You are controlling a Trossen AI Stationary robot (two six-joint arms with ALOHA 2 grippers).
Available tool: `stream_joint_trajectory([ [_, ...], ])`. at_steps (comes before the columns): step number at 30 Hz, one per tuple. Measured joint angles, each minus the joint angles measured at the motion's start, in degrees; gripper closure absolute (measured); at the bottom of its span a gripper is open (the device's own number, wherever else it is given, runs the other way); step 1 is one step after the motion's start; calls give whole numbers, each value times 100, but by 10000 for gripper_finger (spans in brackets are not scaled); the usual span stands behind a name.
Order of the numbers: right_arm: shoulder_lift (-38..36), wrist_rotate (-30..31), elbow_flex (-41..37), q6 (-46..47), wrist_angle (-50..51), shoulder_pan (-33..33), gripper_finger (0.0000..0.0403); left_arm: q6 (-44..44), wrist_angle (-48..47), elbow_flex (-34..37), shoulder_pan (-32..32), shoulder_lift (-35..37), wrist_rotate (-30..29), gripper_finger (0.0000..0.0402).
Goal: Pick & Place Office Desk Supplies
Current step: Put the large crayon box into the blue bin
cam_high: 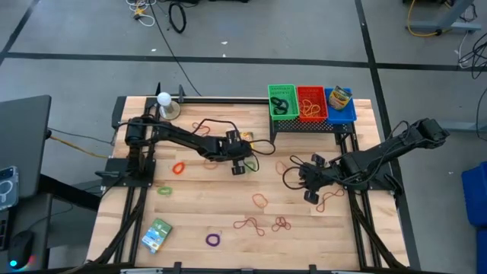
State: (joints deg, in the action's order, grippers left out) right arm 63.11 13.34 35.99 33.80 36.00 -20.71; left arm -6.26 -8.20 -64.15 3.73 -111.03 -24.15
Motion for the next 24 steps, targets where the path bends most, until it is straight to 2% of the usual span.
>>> stream_joint_trajectory([
  [6,0,2,0,27,-240,0,311,445,-224,22,-1,261,267,397],
  [11,0,58,0,359,-429,0,311,1339,-366,20,-21,603,499,398],
  [18,-2,545,0,1234,-887,0,311,2803,-358,20,-174,976,709,399],
  [24,-16,937,2,1371,-1251,-100,311,3763,-158,16,-400,1200,734,400],
])
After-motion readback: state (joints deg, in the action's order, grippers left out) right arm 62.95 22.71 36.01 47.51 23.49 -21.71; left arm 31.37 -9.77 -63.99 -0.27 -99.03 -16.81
